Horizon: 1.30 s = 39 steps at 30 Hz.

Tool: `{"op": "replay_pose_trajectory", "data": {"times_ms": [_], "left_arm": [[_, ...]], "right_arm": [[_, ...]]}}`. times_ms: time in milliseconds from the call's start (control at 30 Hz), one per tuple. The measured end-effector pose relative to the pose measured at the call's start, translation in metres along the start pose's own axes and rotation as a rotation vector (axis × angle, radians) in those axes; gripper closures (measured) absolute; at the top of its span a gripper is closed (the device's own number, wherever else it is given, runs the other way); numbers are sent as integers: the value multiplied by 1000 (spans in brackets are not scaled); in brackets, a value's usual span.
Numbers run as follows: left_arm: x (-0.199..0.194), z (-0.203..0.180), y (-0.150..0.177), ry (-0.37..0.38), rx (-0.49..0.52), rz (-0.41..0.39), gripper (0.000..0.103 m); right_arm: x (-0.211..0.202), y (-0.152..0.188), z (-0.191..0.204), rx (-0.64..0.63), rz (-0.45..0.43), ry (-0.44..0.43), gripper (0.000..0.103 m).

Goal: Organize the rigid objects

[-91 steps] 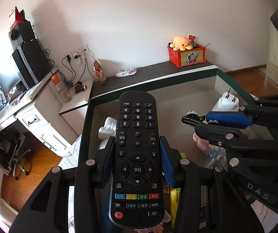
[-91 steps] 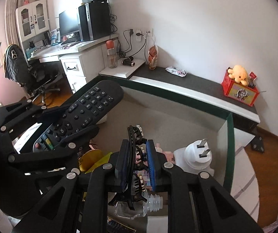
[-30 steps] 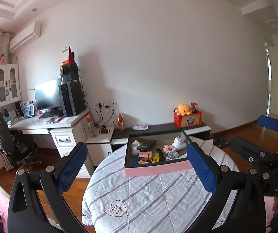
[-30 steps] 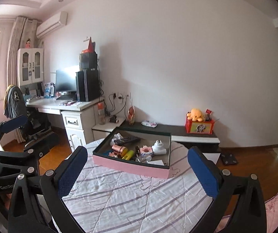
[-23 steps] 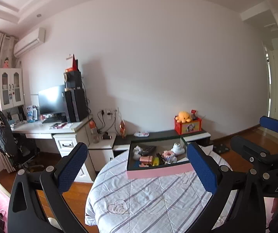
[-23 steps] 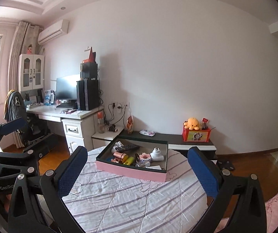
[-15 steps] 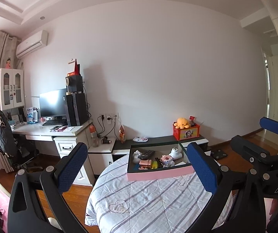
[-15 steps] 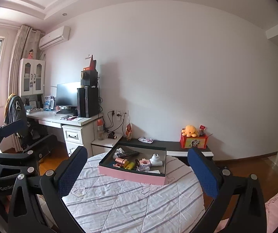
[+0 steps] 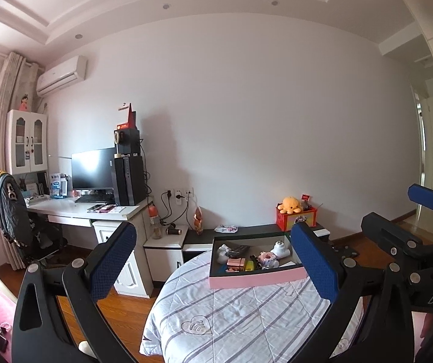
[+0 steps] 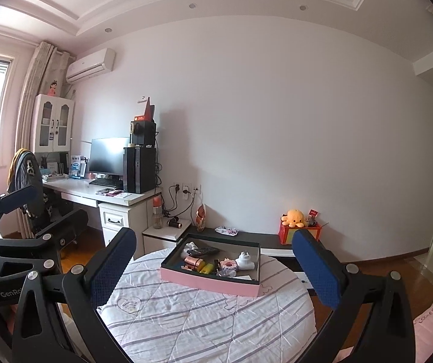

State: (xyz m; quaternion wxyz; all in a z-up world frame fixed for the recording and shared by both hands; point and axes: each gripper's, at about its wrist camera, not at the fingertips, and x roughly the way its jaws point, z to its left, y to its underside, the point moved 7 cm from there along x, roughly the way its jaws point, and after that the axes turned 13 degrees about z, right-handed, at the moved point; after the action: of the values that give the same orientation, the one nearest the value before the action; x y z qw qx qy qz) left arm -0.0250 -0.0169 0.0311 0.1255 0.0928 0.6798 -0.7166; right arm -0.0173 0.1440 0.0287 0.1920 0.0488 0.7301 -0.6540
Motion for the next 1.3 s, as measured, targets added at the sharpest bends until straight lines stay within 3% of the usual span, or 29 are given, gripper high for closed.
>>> {"op": "replay_pose_trajectory", "data": {"times_ms": [1300], "left_arm": [[-12,7,2,-9,-7,-39,0]], "right_arm": [[-10,5,12,-15,-13,18,0]]}}
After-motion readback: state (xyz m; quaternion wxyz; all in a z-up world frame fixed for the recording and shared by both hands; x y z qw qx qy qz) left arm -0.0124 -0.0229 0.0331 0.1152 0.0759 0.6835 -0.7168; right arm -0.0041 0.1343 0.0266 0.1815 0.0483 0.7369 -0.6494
